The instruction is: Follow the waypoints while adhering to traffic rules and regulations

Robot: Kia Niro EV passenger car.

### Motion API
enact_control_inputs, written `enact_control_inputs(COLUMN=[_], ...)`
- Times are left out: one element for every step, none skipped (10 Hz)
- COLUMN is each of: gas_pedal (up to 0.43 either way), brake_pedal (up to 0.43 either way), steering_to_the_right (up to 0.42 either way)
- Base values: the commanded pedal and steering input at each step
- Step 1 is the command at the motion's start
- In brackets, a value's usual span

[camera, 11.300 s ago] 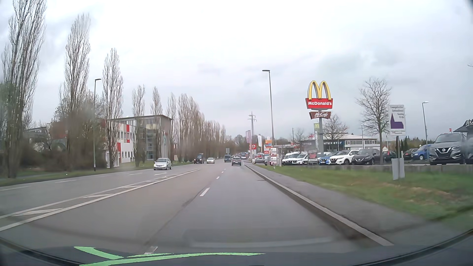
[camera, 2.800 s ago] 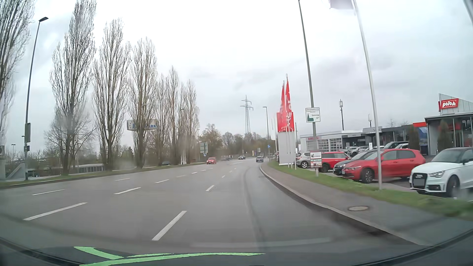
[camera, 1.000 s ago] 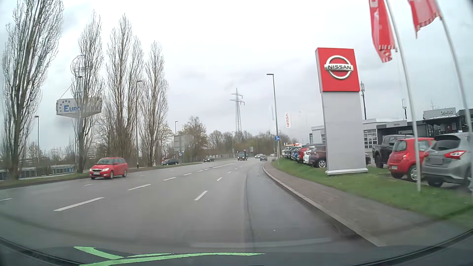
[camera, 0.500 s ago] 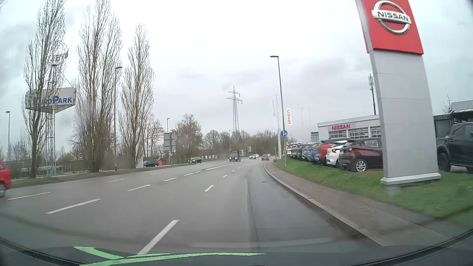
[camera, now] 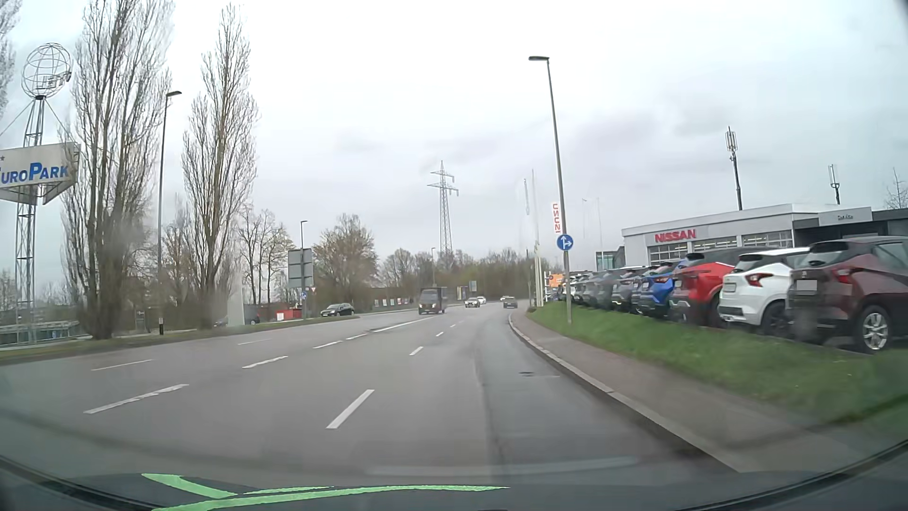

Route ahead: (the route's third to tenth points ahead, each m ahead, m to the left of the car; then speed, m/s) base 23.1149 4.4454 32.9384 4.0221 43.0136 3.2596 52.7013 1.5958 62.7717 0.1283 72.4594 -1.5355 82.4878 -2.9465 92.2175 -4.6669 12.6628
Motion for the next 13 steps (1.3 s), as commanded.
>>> enact_control_inputs(gas_pedal=[0.079,0.079,0.059,0.039,0.028,0.028,0.02,0.0,0.0,0.0,0.0,0.0,0.0], brake_pedal=[0.0,0.0,0.0,0.0,0.0,0.0,0.0,0.0,0.0,0.0,0.0,0.0,0.0], steering_to_the_right=[0.012,0.012,0.011,0.011,0.011,0.011,0.01,0.01,0.01,0.009,0.009,0.008,0.007])
